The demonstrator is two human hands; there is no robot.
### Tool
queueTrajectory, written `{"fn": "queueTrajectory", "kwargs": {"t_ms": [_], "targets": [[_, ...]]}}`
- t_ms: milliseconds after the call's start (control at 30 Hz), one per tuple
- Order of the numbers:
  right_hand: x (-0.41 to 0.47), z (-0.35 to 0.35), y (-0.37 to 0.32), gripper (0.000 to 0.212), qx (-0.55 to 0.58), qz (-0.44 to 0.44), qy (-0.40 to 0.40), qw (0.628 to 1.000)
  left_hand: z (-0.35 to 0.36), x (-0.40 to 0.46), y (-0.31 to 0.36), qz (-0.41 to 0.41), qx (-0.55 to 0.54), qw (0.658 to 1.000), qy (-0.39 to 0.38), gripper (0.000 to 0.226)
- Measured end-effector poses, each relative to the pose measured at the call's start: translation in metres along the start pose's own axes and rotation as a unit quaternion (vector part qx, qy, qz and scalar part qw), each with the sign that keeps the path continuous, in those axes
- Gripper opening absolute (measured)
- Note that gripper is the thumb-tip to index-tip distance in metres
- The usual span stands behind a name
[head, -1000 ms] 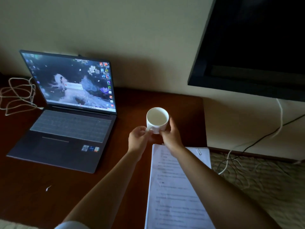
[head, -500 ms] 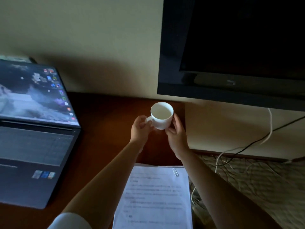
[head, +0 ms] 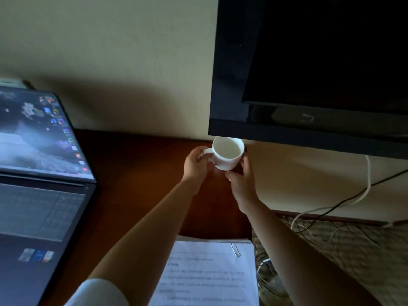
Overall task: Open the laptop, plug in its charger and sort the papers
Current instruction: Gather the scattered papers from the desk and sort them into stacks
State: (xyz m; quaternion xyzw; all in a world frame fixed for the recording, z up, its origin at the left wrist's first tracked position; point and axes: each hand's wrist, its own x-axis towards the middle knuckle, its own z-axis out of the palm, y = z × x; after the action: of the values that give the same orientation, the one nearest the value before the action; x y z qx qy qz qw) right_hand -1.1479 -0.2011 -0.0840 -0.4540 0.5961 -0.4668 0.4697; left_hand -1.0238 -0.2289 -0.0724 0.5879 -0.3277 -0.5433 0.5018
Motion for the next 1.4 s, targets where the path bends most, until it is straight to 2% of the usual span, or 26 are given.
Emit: {"fn": "queueTrajectory", "kwargs": {"t_ms": [367,467,633,833,1067,1233,1333,1400], "targets": [[-0.001,0.007,0.004,0.082,-0.022,0.026,-0.001,0.999,-0.001,0.011,-0.006,-0.031,0.018,0.999,-0.017,0.028],[-0.003,0.008,0.002,0.082,-0.023,0.023,0.003,0.999,-0.003,0.011,-0.011,-0.051,0.054,0.997,-0.031,0.047],[-0.021,0.008,-0.012,0.075,-0.002,0.061,0.047,0.997,-0.006,-0.013,-0.017,-0.064,0.121,0.99,0.018,0.059],[-0.069,0.004,-0.036,0.064,-0.011,0.091,0.04,0.995,-0.029,-0.059,-0.003,-0.025,0.199,0.979,0.047,0.036],[-0.156,-0.001,-0.048,0.052,-0.039,0.089,0.035,0.995,-0.075,-0.151,-0.006,0.005,0.257,0.964,0.066,0.037],[-0.218,-0.011,-0.02,0.049,-0.145,0.102,0.016,0.984,-0.113,-0.215,-0.042,-0.028,0.322,0.943,0.074,0.033],[-0.252,-0.021,0.004,0.053,-0.299,0.07,0.029,0.951,-0.121,-0.256,-0.061,-0.072,0.386,0.914,0.099,0.036],[-0.271,-0.032,0.024,0.061,-0.353,0.107,0.044,0.928,-0.122,-0.283,-0.071,-0.113,0.403,0.901,0.11,0.04]]}}
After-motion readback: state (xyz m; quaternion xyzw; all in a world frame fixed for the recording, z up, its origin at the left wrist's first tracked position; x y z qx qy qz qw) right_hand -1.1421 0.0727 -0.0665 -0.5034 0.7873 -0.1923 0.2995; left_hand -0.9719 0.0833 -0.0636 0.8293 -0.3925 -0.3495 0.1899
